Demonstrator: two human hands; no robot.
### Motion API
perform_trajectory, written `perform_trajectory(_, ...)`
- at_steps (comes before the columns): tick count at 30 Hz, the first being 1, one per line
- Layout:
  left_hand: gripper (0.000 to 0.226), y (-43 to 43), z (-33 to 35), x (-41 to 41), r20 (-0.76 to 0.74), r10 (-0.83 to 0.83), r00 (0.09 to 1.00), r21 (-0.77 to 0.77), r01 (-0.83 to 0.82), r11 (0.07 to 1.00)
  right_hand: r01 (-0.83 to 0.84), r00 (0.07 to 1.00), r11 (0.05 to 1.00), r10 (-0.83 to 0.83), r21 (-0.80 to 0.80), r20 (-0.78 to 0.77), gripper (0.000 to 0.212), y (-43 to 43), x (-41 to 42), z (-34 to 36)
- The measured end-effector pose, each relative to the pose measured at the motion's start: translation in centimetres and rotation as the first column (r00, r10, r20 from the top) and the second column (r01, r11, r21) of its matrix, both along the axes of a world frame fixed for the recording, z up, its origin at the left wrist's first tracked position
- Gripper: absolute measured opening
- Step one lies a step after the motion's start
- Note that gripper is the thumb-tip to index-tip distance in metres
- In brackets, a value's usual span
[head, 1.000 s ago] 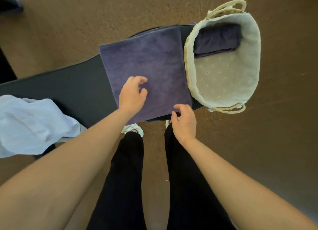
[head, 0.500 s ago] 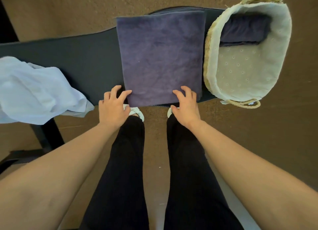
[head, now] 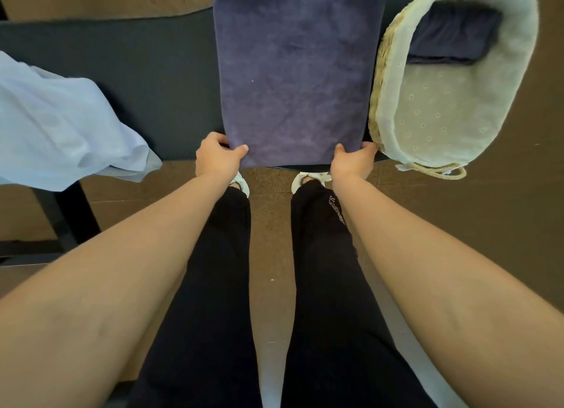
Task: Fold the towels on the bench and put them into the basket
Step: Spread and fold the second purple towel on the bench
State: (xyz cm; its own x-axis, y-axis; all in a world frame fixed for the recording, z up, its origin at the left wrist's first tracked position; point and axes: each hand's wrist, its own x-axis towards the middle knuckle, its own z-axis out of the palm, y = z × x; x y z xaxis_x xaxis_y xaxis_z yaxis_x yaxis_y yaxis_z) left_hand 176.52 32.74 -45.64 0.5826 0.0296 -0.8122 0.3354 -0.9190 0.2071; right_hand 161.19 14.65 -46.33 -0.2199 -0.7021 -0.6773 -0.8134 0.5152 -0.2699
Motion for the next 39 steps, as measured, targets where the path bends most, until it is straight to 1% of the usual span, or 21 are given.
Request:
perform_trajectory(2,0.021,0.8,-0.1,0.1,0.000,-0.045,0.999,0.000,0.045,0.999,-0.033,0.999,0.999,0.033,0.028,0.010,0.023,0.1,-0.1,-0.1)
perform_trajectory(3,0.019,1.3,0.0,0.2,0.011,-0.041,0.999,0.001,0.041,0.999,-0.054,0.998,0.997,0.053,0.053,0.020,0.020,0.2,-0.2,-0.1)
perform_trajectory(6,0.019,3.1,0.4,0.5,0.040,0.045,0.998,0.020,-0.046,0.999,-0.049,0.998,0.986,0.041,0.158,0.058,0.018,0.7,-0.4,0.1)
perform_trajectory(8,0.018,4.5,0.8,0.7,0.028,0.105,0.994,0.033,-0.106,0.994,-0.036,0.996,0.970,0.015,0.241,0.090,0.016,1.5,-0.6,0.5)
perform_trajectory(10,0.018,5.9,1.4,0.7,0.002,0.116,0.993,0.059,-0.116,0.991,-0.033,0.994,0.952,0.001,0.305,0.105,0.015,2.7,-0.6,1.2)
perform_trajectory(12,0.018,7.4,1.9,0.5,-0.016,0.104,0.994,0.089,-0.103,0.991,-0.047,0.995,0.944,0.016,0.326,0.096,0.016,3.9,-0.8,1.9)
perform_trajectory(15,0.021,9.3,2.5,0.3,-0.024,0.138,0.990,0.086,-0.135,0.987,-0.062,0.994,0.945,0.030,0.321,0.103,0.018,5.2,-1.1,2.8)
perform_trajectory(18,0.026,10.1,3.3,0.7,-0.003,0.197,0.980,0.040,-0.197,0.980,-0.089,0.990,0.968,0.061,0.235,0.126,0.025,5.5,-1.0,3.8)
perform_trajectory(19,0.026,10.0,3.7,0.9,0.014,0.227,0.974,0.011,-0.227,0.974,-0.107,0.988,0.975,0.082,0.196,0.132,0.027,5.3,-0.9,4.2)
perform_trajectory(21,0.023,9.5,4.3,1.6,0.051,0.316,0.947,-0.062,-0.313,0.948,-0.135,0.981,0.982,0.114,0.130,0.156,0.022,4.7,-0.3,5.1)
perform_trajectory(22,0.023,9.2,4.5,2.1,0.062,0.363,0.930,-0.094,-0.356,0.930,-0.132,0.975,0.984,0.107,0.116,0.196,0.020,4.3,0.1,5.6)
perform_trajectory(23,0.023,8.8,4.8,2.7,0.061,0.411,0.910,-0.126,-0.401,0.907,-0.121,0.966,0.985,0.089,0.121,0.242,0.024,3.7,0.6,6.0)
perform_trajectory(24,0.021,8.3,5.0,3.4,0.046,0.458,0.888,-0.154,-0.447,0.881,-0.106,0.958,0.985,0.064,0.138,0.279,0.031,3.0,1.2,6.3)
perform_trajectory(25,0.018,7.8,5.1,4.2,0.015,0.500,0.866,-0.178,-0.490,0.853,-0.083,0.951,0.983,0.030,0.162,0.307,0.034,2.2,1.9,6.6)
perform_trajectory(26,0.015,7.2,5.2,5.1,-0.032,0.535,0.844,-0.200,-0.530,0.824,-0.043,0.942,0.980,-0.024,0.193,0.333,0.030,1.4,2.7,6.8)
perform_trajectory(28,0.013,5.8,5.6,7.1,-0.143,0.604,0.784,-0.228,-0.620,0.751,0.102,0.899,0.948,-0.217,0.301,0.381,0.021,-0.2,4.6,7.1)
perform_trajectory(30,0.009,4.4,5.7,9.2,-0.236,0.668,0.705,-0.239,-0.709,0.664,0.271,0.798,0.860,-0.451,0.432,0.399,0.016,-1.7,6.6,7.3)
perform_trajectory(32,0.007,3.3,5.2,11.1,-0.305,0.702,0.643,-0.249,-0.766,0.593,0.370,0.681,0.769,-0.606,0.522,0.411,0.017,-2.9,8.5,7.4)
perform_trajectory(34,0.011,2.2,4.7,12.5,-0.347,0.713,0.609,-0.252,-0.793,0.555,0.406,0.607,0.722,-0.671,0.561,0.425,0.018,-3.9,10.2,7.4)
perform_trajectory(37,0.009,0.8,3.8,14.2,-0.360,0.733,0.578,-0.247,-0.816,0.523,0.428,0.571,0.697,-0.702,0.576,0.425,0.022,-5.2,12.3,6.9)
perform_trajectory(39,0.008,-0.2,3.3,15.1,-0.341,0.757,0.557,-0.245,-0.830,0.501,0.460,0.548,0.687,-0.718,0.562,0.429,0.024,-6.1,13.6,6.3)
